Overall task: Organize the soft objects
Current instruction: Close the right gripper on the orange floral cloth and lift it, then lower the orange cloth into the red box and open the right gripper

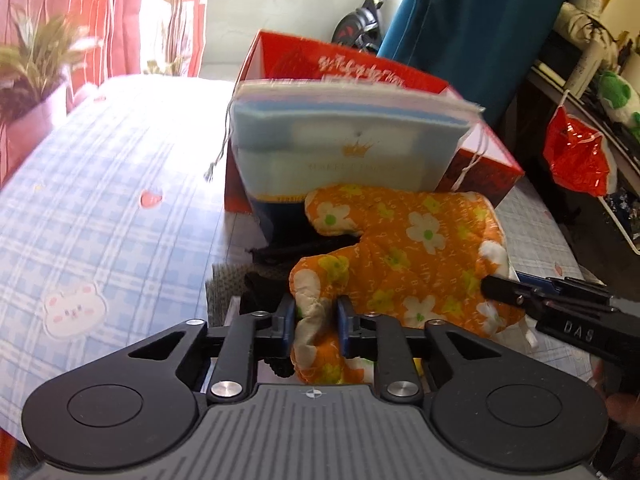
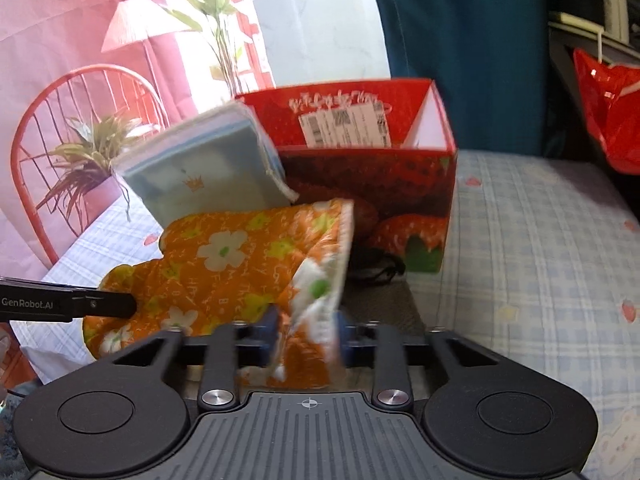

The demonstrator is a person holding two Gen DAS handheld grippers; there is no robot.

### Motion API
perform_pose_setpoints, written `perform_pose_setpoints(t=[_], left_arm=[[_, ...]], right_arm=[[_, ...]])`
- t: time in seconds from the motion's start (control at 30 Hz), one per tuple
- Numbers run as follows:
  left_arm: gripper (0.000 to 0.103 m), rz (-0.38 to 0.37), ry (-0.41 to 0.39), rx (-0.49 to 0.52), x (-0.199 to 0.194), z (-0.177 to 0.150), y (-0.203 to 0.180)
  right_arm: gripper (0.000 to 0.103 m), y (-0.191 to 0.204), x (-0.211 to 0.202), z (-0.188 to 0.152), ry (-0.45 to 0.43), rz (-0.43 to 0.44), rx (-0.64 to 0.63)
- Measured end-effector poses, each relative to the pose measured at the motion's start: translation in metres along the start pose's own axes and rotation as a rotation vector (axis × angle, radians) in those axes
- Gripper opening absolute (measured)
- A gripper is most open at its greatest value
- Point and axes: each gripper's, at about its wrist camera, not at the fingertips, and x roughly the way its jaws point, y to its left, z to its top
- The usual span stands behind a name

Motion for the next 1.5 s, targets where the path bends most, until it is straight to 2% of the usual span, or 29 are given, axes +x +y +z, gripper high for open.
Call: perform_pose_setpoints(t=[0.03, 0.13, 0.5, 0.77, 1.0, 1.17, 1.27, 1.37, 1.5], left_arm=[[0.019, -0.002, -0.008, 0.003, -0.003, 0.001, 0.0], [0.017, 0.0, -0.038, 0.028, -0.012, 0.004, -0.003], [0.017, 0.003, -0.211, 0.119, -0.058, 0.03, -0.022], [0.017, -0.015, -0.353, 0.18, -0.095, 0.065, -0.042], [0.017, 0.029, -0.454, 0.243, -0.103, 0.106, -0.06], [0.017, 0.034, -0.449, 0.243, -0.087, 0.14, -0.059], [0.017, 0.013, -0.399, 0.194, -0.062, 0.16, -0.047], [0.017, -0.02, -0.316, 0.153, -0.031, 0.179, -0.034], [0.017, -0.06, -0.162, 0.125, 0.021, 0.196, -0.017]], right_arm=[[0.011, -0.001, -0.003, 0.002, -0.012, 0.005, 0.003], [0.009, -0.002, -0.014, 0.007, -0.048, 0.034, -0.005], [0.008, 0.011, -0.056, 0.041, -0.199, 0.072, -0.07], [0.008, 0.012, -0.084, 0.079, -0.315, 0.087, -0.098], [0.008, 0.014, -0.084, 0.12, -0.377, 0.081, -0.158], [0.008, 0.011, -0.06, 0.154, -0.36, 0.084, -0.152], [0.008, 0.008, -0.039, 0.171, -0.337, 0.061, -0.172], [0.008, 0.002, -0.01, 0.182, -0.29, 0.045, -0.169], [0.008, -0.006, 0.037, 0.189, -0.192, 0.012, -0.159]])
